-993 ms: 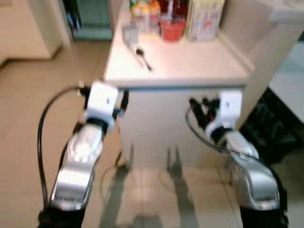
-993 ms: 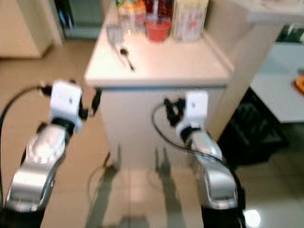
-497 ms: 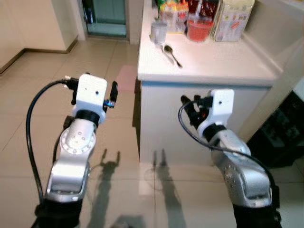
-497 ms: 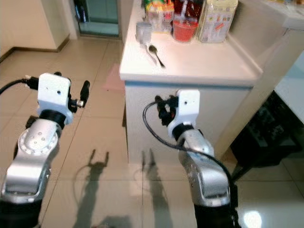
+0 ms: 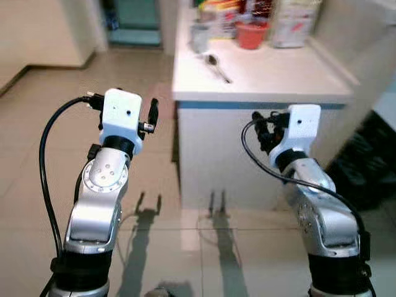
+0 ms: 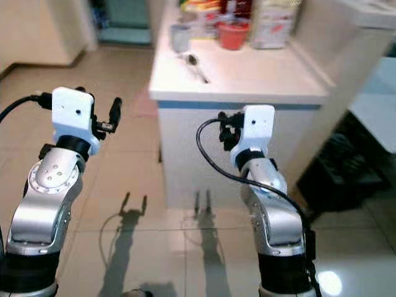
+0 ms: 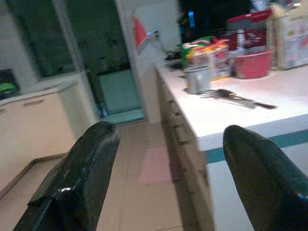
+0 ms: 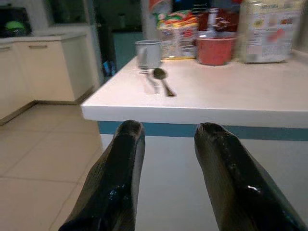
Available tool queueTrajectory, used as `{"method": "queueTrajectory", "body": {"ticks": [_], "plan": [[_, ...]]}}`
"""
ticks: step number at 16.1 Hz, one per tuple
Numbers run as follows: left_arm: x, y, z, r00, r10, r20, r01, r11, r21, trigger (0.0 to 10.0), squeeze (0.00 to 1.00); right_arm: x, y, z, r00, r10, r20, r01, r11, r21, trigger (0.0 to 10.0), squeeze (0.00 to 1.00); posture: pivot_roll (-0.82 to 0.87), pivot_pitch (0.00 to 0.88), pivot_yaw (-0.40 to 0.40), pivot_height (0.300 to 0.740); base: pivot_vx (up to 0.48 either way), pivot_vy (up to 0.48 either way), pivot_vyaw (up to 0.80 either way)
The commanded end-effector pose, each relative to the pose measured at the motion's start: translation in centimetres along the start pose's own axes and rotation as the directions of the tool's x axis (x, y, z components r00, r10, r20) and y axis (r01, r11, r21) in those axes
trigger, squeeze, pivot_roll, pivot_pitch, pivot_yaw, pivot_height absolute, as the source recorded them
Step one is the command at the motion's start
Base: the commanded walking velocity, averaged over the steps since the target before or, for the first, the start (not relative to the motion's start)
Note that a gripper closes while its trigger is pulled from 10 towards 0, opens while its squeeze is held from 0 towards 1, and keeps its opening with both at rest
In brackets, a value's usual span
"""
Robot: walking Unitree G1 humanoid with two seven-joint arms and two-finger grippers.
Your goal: Setting the table
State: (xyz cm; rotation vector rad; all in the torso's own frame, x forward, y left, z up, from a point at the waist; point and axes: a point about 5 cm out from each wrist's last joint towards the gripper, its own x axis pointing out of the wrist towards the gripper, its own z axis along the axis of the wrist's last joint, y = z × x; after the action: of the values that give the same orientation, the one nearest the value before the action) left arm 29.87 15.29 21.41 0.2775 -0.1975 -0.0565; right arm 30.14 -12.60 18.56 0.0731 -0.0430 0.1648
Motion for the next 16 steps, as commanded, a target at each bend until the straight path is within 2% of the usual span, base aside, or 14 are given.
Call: {"method": "queueTrajectory", "body": {"ticks": [1, 4, 6, 11, 14, 16], "plan": [[0.38, 0.15, 0.41, 1.000, -0.004, 0.020, 0.003, 1.000, 0.002, 10.0, 0.00, 0.37, 0.13, 0.64, 1.000, 0.001, 0.028, 0.000, 1.000, -0.016, 10.0, 0.00, 0.04, 0.000, -0.016, 0.740, 0.315, 0.000, 0.80], [0.39, 0.20, 0.39, 1.000, -0.003, 0.018, 0.003, 1.000, 0.003, 10.0, 0.00, 0.41, 0.13, 0.65, 1.000, -0.001, 0.028, 0.002, 1.000, -0.016, 10.0, 0.00, 0.04, 0.000, -0.017, 0.740, 0.325, 0.000, 0.80], [0.49, 0.21, 0.38, 1.000, -0.006, 0.019, 0.006, 1.000, 0.003, 10.0, 0.00, 0.47, 0.02, 0.88, 0.999, -0.017, 0.045, 0.016, 1.000, 0.019, 10.0, 0.00, 0.04, 0.000, -0.017, 0.740, 0.332, 0.000, 0.00], [0.64, -0.12, 0.33, 0.999, -0.026, 0.021, 0.026, 1.000, 0.001, 10.0, 0.00, 0.63, 0.09, 0.84, 0.999, 0.004, 0.033, -0.004, 1.000, 0.015, 10.0, 0.00, 0.04, 0.000, -0.015, 0.740, 0.332, 0.000, 0.00], [0.68, -0.15, 0.36, 0.999, -0.033, 0.023, 0.033, 0.999, 0.005, 10.0, 0.00, 0.72, 0.23, 0.73, 1.000, 0.018, 0.023, -0.019, 1.000, 0.019, 10.0, 0.00, 0.04, 0.000, -0.016, 0.740, 0.339, 0.000, -0.80], [0.63, -0.23, 0.35, 0.999, -0.039, 0.025, 0.039, 0.999, 0.006, 10.0, 0.00, 0.69, 0.27, 0.62, 1.000, 0.026, 0.016, -0.026, 1.000, 0.013, 10.0, 0.00, 0.04, 0.000, -0.020, 0.740, 0.337, 0.000, -0.20]]}}
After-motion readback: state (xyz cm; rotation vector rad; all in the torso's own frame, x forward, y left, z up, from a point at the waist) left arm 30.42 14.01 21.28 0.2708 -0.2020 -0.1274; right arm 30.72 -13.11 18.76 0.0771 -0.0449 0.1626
